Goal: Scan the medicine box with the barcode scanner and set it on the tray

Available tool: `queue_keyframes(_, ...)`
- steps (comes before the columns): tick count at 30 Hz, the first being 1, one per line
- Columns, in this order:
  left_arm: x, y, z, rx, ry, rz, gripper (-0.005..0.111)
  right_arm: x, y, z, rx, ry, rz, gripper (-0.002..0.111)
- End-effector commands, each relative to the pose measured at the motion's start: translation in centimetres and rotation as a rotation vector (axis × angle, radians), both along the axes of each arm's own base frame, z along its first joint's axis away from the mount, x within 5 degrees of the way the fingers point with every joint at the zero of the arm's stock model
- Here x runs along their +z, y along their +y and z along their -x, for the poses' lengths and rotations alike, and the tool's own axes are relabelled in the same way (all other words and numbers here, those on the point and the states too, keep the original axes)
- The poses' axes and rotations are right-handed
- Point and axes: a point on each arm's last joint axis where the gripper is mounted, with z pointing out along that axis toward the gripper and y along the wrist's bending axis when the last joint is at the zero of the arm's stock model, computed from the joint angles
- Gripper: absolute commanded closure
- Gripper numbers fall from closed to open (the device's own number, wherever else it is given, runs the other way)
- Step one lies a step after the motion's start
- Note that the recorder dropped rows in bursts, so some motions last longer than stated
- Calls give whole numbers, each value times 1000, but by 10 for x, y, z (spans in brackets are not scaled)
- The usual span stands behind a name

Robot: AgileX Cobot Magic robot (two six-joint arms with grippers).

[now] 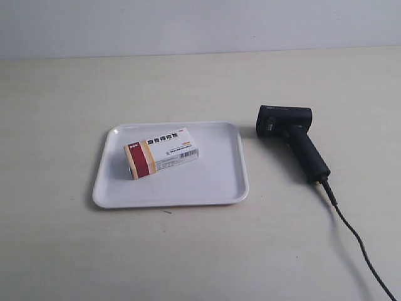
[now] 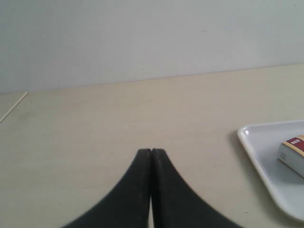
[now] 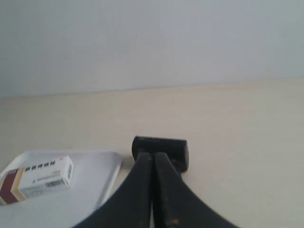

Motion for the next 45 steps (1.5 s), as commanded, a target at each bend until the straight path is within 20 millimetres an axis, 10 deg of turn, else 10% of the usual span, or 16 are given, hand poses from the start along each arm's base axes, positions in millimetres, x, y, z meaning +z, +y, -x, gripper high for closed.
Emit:
queue_keyframes(1, 0, 0, 0, 2, -6, 7, 105, -38, -6, 13, -6, 6, -7, 108)
queue_keyframes(45, 0, 0, 0, 2, -6, 7, 105, -42, -34, 33, -311, -154, 28, 108)
